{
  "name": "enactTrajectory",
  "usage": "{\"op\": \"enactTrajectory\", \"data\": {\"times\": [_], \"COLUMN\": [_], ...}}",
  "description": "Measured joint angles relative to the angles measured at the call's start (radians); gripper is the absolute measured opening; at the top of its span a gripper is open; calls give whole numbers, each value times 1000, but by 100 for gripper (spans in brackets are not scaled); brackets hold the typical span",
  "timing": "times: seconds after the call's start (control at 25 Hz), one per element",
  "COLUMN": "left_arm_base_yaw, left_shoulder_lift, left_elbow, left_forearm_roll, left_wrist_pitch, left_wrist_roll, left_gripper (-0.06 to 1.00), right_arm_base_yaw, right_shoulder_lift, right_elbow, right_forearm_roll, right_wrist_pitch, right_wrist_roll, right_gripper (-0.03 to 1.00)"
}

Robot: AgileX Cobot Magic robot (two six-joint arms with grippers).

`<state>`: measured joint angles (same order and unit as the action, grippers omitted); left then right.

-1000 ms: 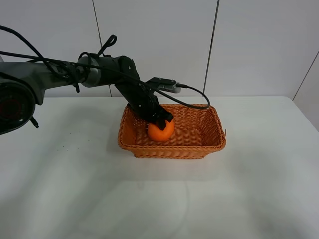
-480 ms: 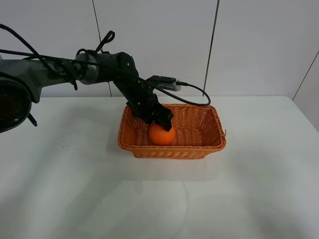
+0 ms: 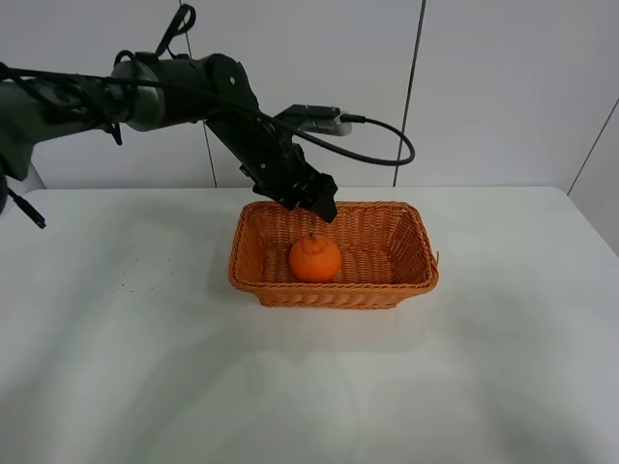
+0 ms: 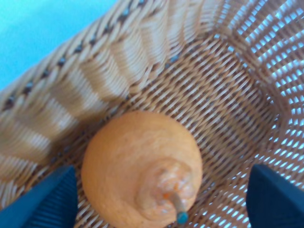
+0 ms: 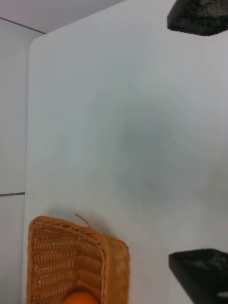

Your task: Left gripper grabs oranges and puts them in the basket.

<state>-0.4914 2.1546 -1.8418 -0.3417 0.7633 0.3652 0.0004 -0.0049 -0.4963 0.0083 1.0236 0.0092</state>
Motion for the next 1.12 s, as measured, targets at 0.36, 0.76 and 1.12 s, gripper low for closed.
{"op": "enactTrajectory", "data": {"times": [0.36, 0.76, 1.12], "left_arm_base_yaw": [0, 31, 268], "left_shoulder_lift": [-188, -341, -343], "left_elbow": [0, 0, 0], "left_forearm_roll": [114, 369, 428], "left_wrist_pitch": [55, 185, 231], "left_wrist_roll": [-51, -161, -171], "left_gripper": [82, 82, 82], "right_arm_base_yaw": [0, 0, 0], "right_shoulder_lift": [0, 0, 0], "right_elbow": [0, 0, 0], "right_forearm_roll": [0, 0, 0], "right_wrist_pitch": [0, 0, 0], "right_wrist_roll": [0, 0, 0], "right_gripper": [69, 69, 69]}}
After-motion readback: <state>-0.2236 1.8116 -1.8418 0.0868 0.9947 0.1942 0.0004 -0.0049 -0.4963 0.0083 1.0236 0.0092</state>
